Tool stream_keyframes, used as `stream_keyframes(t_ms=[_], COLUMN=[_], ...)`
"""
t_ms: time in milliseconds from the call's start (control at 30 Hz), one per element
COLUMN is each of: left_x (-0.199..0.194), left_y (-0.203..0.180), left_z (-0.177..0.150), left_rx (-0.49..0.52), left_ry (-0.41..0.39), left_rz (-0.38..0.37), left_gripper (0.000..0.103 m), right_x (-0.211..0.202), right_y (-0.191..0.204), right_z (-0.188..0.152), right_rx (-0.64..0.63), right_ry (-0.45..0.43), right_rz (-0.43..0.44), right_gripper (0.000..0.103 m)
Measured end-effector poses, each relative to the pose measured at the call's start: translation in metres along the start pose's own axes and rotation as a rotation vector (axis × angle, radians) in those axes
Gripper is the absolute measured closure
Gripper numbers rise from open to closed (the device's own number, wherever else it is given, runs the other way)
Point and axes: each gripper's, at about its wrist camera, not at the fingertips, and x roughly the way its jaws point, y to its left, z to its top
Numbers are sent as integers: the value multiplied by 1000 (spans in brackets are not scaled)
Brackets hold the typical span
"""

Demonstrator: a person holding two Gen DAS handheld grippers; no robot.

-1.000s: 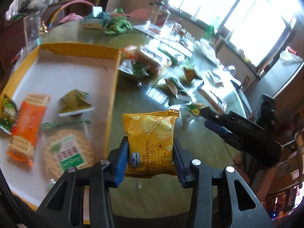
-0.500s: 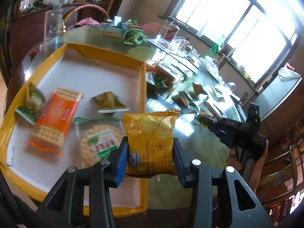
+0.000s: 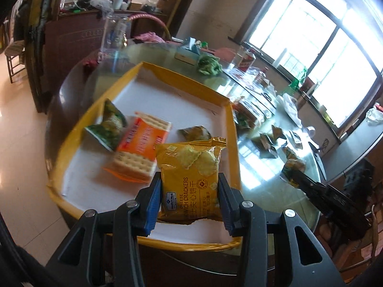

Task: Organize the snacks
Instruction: 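Grasp the yellow cracker bag with left gripper while right gripper grasps a small green snack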

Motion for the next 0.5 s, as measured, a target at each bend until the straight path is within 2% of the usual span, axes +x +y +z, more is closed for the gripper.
stream_keyframes(t_ms=[200,400,500], left_x=[6,18,21], left_y=[8,14,16], left_z=[-9,-16,-16], left_rx=[14,58,69], left_ry=[47,117,130], left_rz=[31,48,63], left_gripper=[60,60,60], right_x=[26,50,59], right_y=[57,78,88], right_z=[-19,-33,-38], right_rx=[-170,-244,-297], right_ry=[88,148,173], right_rz=[72,66,34], right_gripper=[87,87,87])
